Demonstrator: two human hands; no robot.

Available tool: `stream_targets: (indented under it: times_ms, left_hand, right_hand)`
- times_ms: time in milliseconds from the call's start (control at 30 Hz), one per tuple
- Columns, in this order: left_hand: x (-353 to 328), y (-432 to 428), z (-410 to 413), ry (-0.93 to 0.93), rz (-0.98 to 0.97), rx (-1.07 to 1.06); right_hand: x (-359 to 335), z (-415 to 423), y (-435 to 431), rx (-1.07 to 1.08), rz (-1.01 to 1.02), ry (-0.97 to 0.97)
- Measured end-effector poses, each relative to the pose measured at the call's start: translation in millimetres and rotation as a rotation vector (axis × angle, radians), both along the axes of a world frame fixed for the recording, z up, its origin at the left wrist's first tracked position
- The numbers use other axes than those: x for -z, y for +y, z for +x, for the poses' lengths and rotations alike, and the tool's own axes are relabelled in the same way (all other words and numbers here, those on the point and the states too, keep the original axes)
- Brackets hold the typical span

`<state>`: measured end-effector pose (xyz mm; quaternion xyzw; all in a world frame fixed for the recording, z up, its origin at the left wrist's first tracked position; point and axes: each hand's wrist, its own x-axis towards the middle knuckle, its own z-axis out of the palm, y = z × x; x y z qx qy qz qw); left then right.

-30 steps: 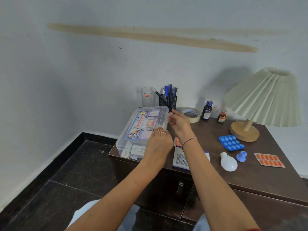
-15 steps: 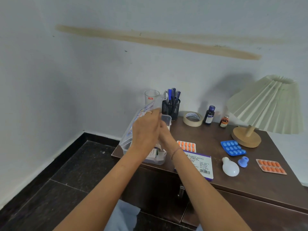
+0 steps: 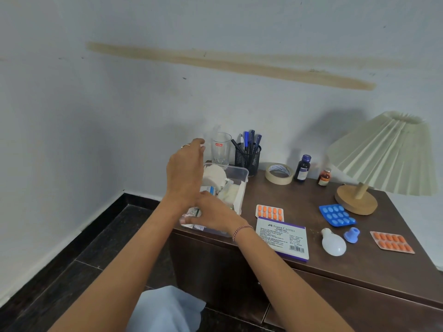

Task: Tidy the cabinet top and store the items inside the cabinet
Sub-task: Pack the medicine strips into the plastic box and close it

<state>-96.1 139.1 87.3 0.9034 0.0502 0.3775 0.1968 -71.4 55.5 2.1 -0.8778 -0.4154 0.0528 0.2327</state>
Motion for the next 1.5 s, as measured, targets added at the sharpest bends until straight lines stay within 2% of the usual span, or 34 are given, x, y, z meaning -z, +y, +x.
stream_targets:
  times_ms: [200, 433, 600, 767, 933, 1200, 1267, 1333, 1433, 1500]
  left_hand:
    - [-2, 15, 1, -0.063, -0.041, 0.005]
    - [-3, 34, 3, -0.113, -0.108, 0.004]
    - [-2, 35, 6, -0.124, -0.136, 0.018]
    - [-1, 36, 7, -0.138, -0.117, -0.007]
    - [-1, 44, 7, -0.128, 0.034, -0.112]
    - [2, 56, 8, -0.019, 0.136, -0.198]
    - [4, 62, 10, -0.004, 0.267, -0.244]
    - [6, 66, 11, -0.023, 0.484, -0.268]
    - [8, 64, 16, -0.022, 0.690, -0.174]
    - [11, 62, 23, 0.143, 0.615, -0.083]
  right_hand:
    - [4, -2, 4, -0.020, -0.090, -0.040]
    - [4, 0, 4, -0.036, -0.086, -0.058]
    - [-2, -2, 9, 0.132, 0.184, -0.036]
    - [-5, -13, 29, 0.207, 0.265, -0.059]
    - [1, -21, 43, 0.286, 0.245, -0.133]
    - [3, -23, 56, 0.236, 0.125, -0.132]
    - [4, -24, 57, 0.214, 0.112, -0.176]
    - [5, -25, 56, 0.185, 0.107, -0.228]
    - [6, -25, 55, 0.140, 0.090, -0.299]
    - [8, -24, 55, 0.129, 0.092, -0.338]
